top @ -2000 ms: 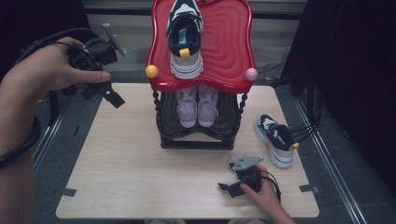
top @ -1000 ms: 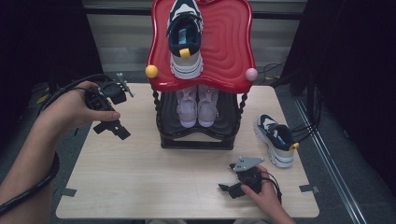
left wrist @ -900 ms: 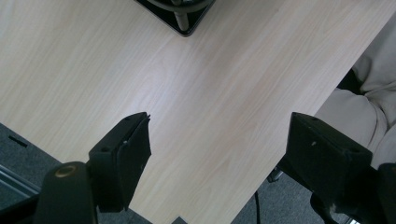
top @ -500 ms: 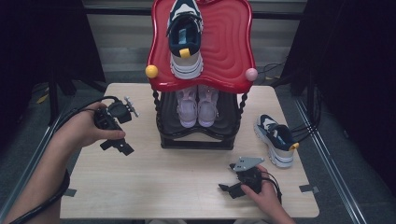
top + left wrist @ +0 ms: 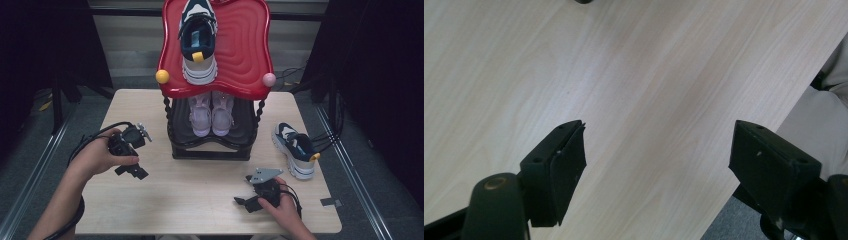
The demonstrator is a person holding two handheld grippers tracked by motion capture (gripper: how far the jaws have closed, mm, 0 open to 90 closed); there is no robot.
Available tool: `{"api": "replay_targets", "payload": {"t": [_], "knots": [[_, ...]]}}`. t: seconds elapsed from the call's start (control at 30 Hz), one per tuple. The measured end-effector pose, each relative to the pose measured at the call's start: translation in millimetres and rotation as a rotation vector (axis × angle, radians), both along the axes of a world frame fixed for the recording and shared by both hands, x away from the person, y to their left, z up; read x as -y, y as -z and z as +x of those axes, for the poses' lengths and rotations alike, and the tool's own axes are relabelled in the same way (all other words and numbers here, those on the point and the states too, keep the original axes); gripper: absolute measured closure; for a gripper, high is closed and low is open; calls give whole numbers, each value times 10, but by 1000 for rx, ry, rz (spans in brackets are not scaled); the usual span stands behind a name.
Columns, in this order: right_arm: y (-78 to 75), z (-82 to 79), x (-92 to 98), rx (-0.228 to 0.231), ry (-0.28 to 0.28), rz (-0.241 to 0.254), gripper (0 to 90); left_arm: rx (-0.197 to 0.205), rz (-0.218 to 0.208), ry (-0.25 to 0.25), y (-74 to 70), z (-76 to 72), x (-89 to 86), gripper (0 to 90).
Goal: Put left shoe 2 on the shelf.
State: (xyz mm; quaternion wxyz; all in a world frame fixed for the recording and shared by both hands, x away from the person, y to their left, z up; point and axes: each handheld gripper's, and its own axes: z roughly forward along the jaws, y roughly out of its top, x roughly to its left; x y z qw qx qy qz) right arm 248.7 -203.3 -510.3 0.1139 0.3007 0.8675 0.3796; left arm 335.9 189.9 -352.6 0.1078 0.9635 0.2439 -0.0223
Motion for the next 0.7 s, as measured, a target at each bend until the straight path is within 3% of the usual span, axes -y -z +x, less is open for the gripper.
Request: {"api": "replay_targets", "payload": {"t": [0.2, 0.43, 0.7], "knots": [[-1, -2, 0, -3, 1, 0, 126, -6, -13, 9, 190, -17, 23, 220], [0, -1, 1, -2, -1, -2, 125, 4, -58, 32, 431, -67, 85, 219], [-1, -2, 0, -2, 1, 0, 125, 6, -124, 13, 699, -107, 98, 220]]}}
